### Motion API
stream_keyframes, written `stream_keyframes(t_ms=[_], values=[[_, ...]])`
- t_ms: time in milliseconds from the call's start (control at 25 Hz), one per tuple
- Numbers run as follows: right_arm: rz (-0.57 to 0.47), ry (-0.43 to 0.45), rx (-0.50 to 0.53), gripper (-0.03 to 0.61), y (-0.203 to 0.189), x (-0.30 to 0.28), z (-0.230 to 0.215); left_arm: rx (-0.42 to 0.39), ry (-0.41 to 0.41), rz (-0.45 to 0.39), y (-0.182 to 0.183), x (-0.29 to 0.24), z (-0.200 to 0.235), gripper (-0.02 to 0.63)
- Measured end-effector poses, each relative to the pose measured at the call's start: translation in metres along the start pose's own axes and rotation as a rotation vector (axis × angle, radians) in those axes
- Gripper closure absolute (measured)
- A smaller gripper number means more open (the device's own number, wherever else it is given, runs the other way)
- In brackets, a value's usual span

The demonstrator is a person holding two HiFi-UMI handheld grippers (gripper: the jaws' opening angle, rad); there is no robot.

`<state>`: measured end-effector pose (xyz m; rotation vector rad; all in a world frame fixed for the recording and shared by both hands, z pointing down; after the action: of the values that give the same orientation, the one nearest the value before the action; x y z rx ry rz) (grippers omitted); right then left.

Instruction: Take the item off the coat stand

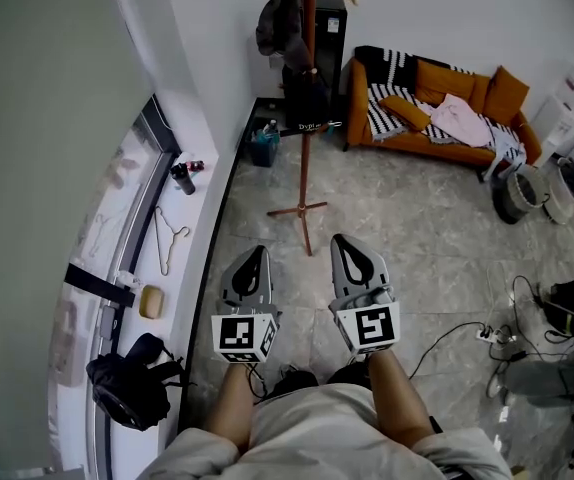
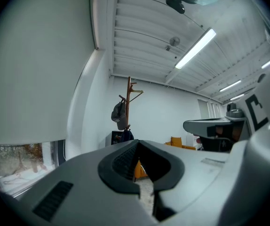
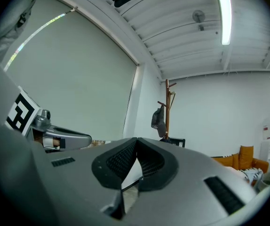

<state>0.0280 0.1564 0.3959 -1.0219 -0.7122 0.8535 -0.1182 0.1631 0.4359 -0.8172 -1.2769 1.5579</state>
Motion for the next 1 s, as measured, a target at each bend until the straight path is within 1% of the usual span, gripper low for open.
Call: stream_keyframes(t_ms=[160,240,400,520,680,840,1000], values=[[0.031,-0.006,0.026,0.574,-0.008,-0.007,0.007,0.015,-0.022,0.016,-0.007,-0.004,0.01,0.606],[0.028,-0.018,0.02,0.574,-0.008,-0.011,0.001,0.023,-0.028,0.017,-0.006,-0.01,0.012,0.607],[0.053,-0.036,0.022,0.574,-0.017,-0.022,-0.014,0.03,-0.037,0.014,-0.004,-0.027,0.014,0.607],[0.033,-0.031,0.009,0.574,-0.02,-0.039,-0.022,0.028,-0.03,0.014,-0.008,-0.04,0.021,0.606],[0.042,-0.027,-0.003,0.574,-0.026,-0.068,-0.043,0.018,-0.019,0.023,-0.005,-0.072,0.032,0.607],[0.023,-0.033,0.01,0.574,-0.042,-0.093,-0.065,0.004,-0.017,0.02,-0.002,-0.111,0.037,0.606],[0.032,-0.023,0.005,0.574,-0.063,-0.121,-0.095,-0.015,-0.025,0.035,-0.005,-0.159,0.035,0.606]])
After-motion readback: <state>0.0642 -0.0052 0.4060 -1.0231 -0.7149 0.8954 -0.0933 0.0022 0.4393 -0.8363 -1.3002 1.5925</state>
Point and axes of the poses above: the fingertips, and each gripper's own axes: x backward along the fingers, z to its left, y out of its top, the point moved 3 cm from there along x, backward along the fingers, and after that the axes turned 11 degrees about x, right-handed, at the moved point
